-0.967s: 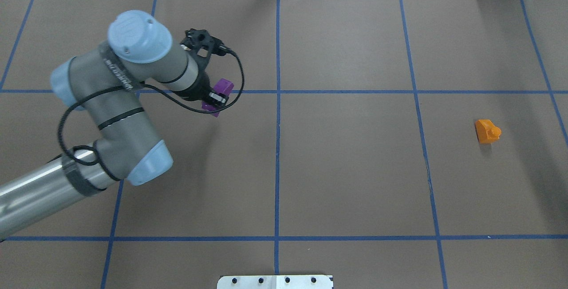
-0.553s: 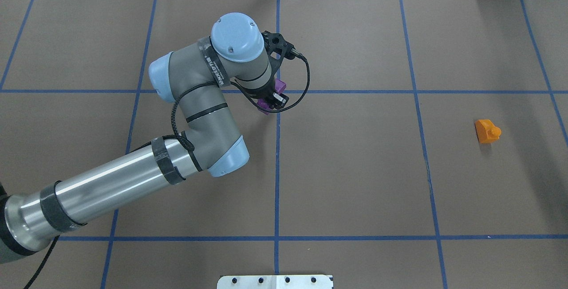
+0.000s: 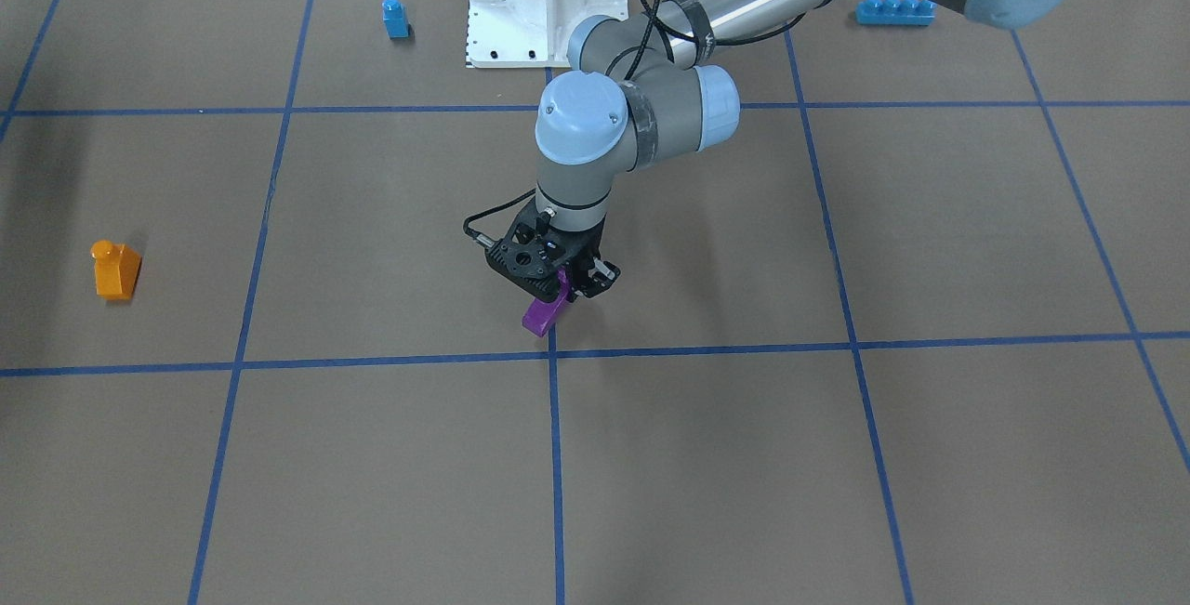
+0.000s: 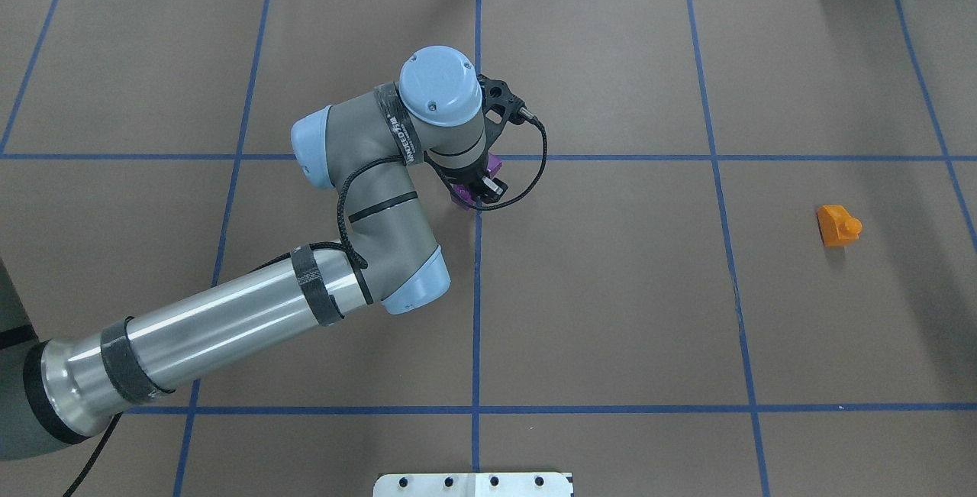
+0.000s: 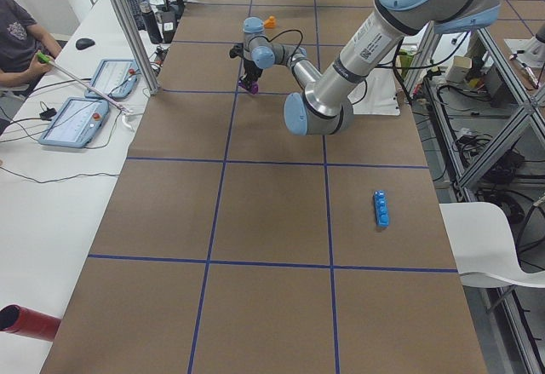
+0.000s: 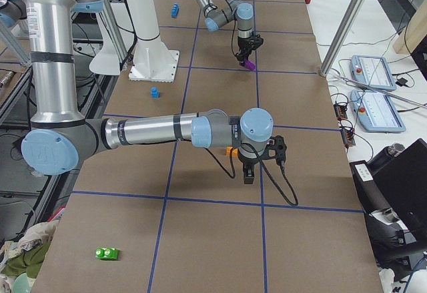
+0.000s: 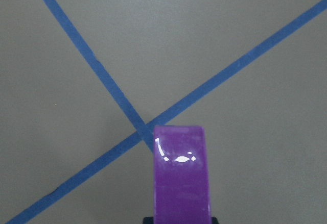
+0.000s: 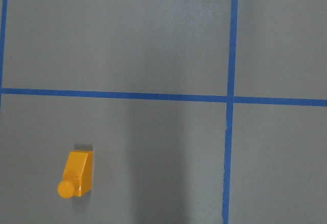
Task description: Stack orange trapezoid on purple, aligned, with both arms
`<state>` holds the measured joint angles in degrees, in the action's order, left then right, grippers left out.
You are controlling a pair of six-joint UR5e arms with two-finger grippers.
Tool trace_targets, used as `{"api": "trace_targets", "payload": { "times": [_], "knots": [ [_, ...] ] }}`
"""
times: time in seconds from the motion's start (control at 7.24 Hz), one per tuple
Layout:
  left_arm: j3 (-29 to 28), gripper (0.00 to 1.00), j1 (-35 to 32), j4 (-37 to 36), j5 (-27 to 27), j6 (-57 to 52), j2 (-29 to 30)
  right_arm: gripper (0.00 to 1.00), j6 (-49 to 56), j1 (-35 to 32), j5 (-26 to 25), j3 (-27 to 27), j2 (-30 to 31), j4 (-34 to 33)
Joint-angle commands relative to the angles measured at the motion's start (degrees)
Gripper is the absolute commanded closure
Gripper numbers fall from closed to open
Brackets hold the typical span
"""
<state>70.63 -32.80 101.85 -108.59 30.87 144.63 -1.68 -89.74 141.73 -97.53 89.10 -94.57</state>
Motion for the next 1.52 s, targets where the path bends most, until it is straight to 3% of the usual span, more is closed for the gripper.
{"api": "trace_targets", "payload": {
  "times": [0.0, 0.14, 0.28, 0.55, 0.69, 0.83, 1.11, 1.38],
  "knots": [
    [-1.10, 0.70, 0.37, 0.02, -0.04, -0.11, 0.13, 0.00, 0.01, 0.00, 0.30, 0.06, -0.06, 0.00],
    [-1.19, 0.09, 0.46, -0.24, -0.04, 0.41, 0.13, 0.00, 0.01, 0.00, 0.48, 0.06, -0.06, 0.00],
    [-1.19, 0.00, 0.46, -0.07, -0.04, 0.59, 0.30, 0.00, 0.01, 0.00, 0.48, 0.06, -0.06, 0.00],
    [-0.58, 0.00, -0.32, -0.16, -0.22, 0.77, 1.53, 0.00, -0.16, 0.09, 1.27, -0.20, -0.15, 0.00],
    [0.12, 0.00, -2.85, -1.20, -0.65, 0.86, 2.49, 0.00, -5.04, 2.09, 1.18, -1.77, -0.76, 0.52],
    [3.00, 0.00, -4.79, -7.65, -1.27, 0.77, 2.50, 0.00, -12.74, 6.02, -1.08, -2.83, -0.51, 6.79],
    [14.22, 0.00, -8.49, -24.25, -1.45, 0.07, 2.07, 0.00, -30.22, 14.99, -7.49, -2.49, 1.07, 21.38],
    [24.95, 0.00, -11.21, -31.07, -1.71, -0.02, -3.00, 0.00, -39.33, 22.46, -11.55, -2.66, 3.44, 28.61]
  ]
}}
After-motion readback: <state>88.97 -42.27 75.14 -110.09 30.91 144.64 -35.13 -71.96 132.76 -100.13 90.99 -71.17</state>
